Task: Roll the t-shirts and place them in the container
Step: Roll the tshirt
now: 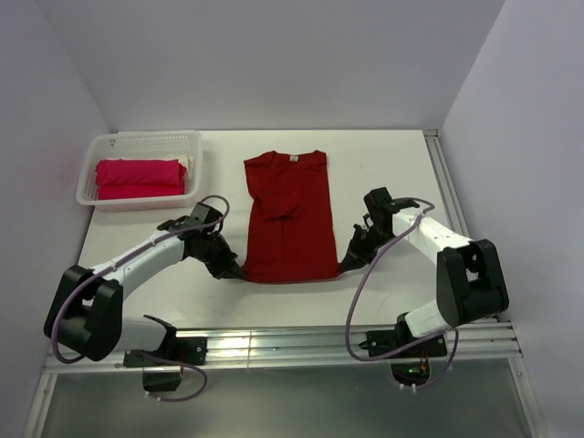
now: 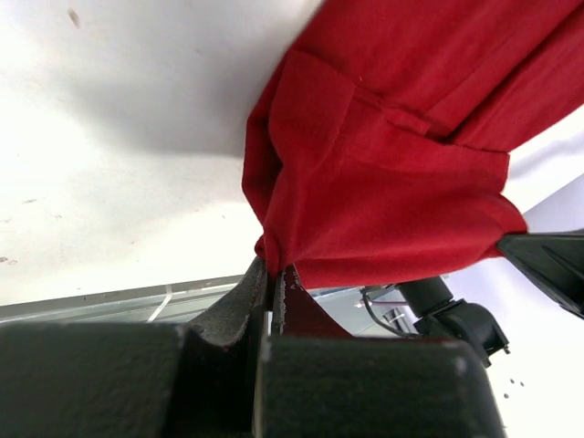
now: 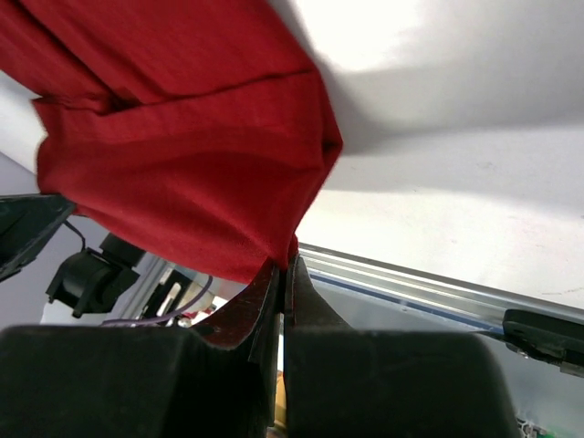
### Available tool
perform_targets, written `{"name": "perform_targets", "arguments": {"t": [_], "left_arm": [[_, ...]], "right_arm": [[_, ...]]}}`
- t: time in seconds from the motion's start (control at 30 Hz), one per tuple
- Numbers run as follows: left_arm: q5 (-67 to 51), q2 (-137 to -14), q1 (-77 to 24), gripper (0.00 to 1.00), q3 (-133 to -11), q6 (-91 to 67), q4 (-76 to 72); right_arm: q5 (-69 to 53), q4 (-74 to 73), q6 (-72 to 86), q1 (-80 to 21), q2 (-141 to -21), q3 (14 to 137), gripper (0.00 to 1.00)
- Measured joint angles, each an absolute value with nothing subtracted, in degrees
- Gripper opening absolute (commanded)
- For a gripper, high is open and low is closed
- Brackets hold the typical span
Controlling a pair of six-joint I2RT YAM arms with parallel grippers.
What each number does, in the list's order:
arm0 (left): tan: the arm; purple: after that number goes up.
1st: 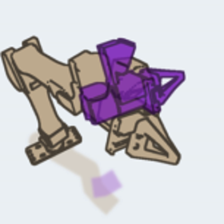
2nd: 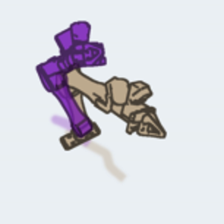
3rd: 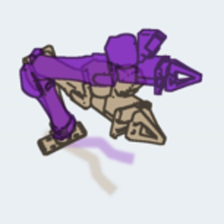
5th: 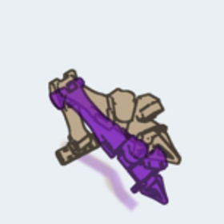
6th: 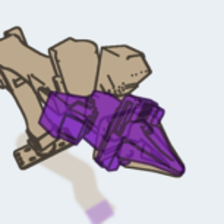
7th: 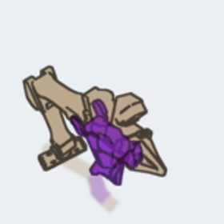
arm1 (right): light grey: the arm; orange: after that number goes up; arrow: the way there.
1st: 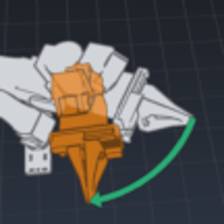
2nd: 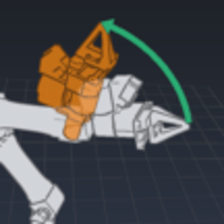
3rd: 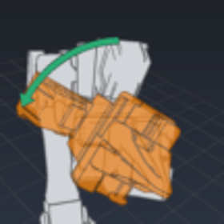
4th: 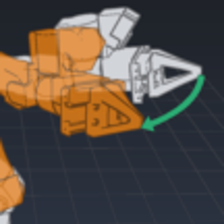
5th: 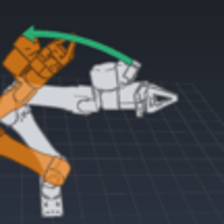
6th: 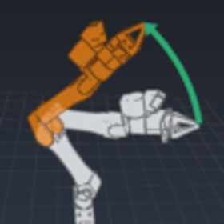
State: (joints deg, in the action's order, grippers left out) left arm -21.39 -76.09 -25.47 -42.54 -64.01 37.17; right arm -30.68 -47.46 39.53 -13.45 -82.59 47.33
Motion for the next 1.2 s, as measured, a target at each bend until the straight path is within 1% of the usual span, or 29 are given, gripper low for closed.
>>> {"name": "perform_targets", "arguments": {"t": [0.3,0.63,0.8,1.2], "left_arm": [[-22.2,-79.7,-23.0,0.0,-46.2,-62.4,37.4],[-22.7,-87.3,-20.8,0.0,-52.2,-60.0,37.5],[-23.2,-89.7,-19.9,0.0,-53.7,-59.2,37.4],[-25.2,-96.6,-18.3,0.0,-58.0,-58.5,36.3]], "right_arm": [[-30.1,-49.2,38.0,-12.8,-87.6,54.1,0.0],[-30.3,-49.7,37.3,-11.5,-94.5,59.3,0.0],[-30.9,-49.7,37.0,-11.0,-97.0,62.0,0.04],[-32.0,-49.6,36.5,-9.2,-103.0,66.1,0.05]]}}
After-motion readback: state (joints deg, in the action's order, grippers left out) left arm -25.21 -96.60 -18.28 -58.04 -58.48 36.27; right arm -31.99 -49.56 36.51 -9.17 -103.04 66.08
